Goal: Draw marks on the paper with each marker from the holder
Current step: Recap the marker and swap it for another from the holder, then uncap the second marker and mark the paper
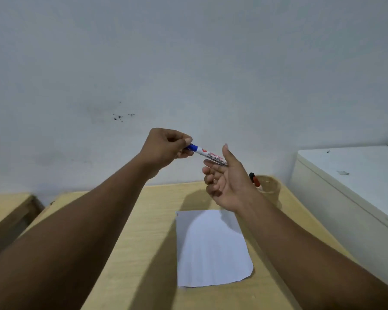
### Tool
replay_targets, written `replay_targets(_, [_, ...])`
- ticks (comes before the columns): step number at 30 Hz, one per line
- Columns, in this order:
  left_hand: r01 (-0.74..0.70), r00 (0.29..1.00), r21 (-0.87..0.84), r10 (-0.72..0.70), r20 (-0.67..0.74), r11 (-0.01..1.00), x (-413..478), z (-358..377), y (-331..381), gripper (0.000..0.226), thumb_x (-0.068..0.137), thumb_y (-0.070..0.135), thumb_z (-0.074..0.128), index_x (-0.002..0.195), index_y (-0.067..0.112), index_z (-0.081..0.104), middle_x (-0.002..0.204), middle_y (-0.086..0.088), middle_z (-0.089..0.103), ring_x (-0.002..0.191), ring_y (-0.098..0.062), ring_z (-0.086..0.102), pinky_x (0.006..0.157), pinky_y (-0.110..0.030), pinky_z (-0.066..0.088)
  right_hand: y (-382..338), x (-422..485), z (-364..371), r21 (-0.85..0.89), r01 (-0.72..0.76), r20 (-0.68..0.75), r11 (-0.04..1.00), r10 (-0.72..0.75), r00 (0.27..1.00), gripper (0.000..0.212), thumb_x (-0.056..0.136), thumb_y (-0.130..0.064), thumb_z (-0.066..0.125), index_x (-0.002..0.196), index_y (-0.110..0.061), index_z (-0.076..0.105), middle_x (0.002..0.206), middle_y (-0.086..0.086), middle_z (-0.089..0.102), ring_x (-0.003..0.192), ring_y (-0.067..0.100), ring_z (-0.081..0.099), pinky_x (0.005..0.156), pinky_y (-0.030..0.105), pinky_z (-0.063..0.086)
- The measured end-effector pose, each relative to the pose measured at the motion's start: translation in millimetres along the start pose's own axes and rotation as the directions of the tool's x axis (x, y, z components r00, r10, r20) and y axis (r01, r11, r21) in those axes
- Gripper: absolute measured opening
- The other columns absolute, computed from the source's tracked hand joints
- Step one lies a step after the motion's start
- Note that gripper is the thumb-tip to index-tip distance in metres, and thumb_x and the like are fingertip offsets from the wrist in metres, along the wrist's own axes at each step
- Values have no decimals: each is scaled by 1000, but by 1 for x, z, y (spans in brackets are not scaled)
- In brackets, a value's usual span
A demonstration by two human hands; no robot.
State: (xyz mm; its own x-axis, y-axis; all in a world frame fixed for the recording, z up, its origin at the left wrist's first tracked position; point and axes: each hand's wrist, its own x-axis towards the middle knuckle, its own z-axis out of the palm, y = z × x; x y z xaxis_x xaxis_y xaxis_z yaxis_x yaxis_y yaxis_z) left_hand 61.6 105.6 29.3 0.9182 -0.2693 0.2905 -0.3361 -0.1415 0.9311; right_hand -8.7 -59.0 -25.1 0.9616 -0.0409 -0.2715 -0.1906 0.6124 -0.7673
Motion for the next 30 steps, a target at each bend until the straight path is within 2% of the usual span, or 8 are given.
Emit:
replay_targets(2, [46,999,-57,-47,-13,997,-11,-18,-14,15,92,8,69,99,-5,74,93,-28,75,76,-24,76,77,-30,63,19,8,12,114,13,-14,993,-11,1000,54,85,-61,69,106,-11,65,66,7,64,41,11,52,35,18,31])
replay_targets(6, [125,992,-139,-124,14,982,-33,-46,-41,22,91,12,71,102,-7,74,96,-23,77,86,-29,77,82,-32,62,46,20,31,130,45,-50,990,-39,998,24,92,-35,73,89,-12,65,57,4,62,38,9,52,35,18,31])
replay_targets(15, [217,976,-138,-212,51,966,-50,-39,-88,15,89,9,74,95,-5,75,80,-14,74,71,-22,75,70,-27,61,64,35,24,-95,57,-14,994,-59,998,22,91,-25,74,81,-11,61,63,6,59,41,11,56,37,18,37])
replay_targets(19, [260,965,-139,-259,27,955,-48,-50,-103,21,91,11,72,94,-9,73,72,-8,73,68,-22,73,73,-29,63,41,38,1,-224,160,32,961,-157,987,17,97,-18,66,84,-8,62,68,10,58,43,14,59,41,21,43])
replay_targets(22, [225,973,159,-229,11,961,-49,-66,-122,14,89,11,74,86,-3,75,61,5,72,65,-18,69,68,-28,58,27,39,-18,-392,189,36,900,-190,981,12,97,-17,63,90,-7,67,72,12,65,54,23,70,47,24,47])
replay_targets(25, [75,974,611,-190,126,788,-51,-59,-133,5,81,18,75,79,15,78,65,10,69,61,-2,60,62,-18,45,37,42,-24,-533,156,63,831,-144,988,17,94,-16,64,104,-3,71,83,18,73,68,30,76,55,31,55])
replay_targets(27, [-33,955,723,-191,225,690,-54,-46,-138,6,80,21,74,84,18,77,71,14,66,68,-2,58,61,-14,40,52,45,-25,-557,158,67,816,-146,987,16,90,-15,69,99,-2,72,82,20,73,67,28,74,55,34,56])
replay_targets(30, [-106,936,777,-202,288,621,-55,-33,-144,8,81,25,69,87,24,75,77,15,63,76,-9,58,63,-18,39,75,50,-27,-586,181,59,790,-181,982,12,82,-11,75,90,-4,71,68,12,65,54,22,62,44,28,41])
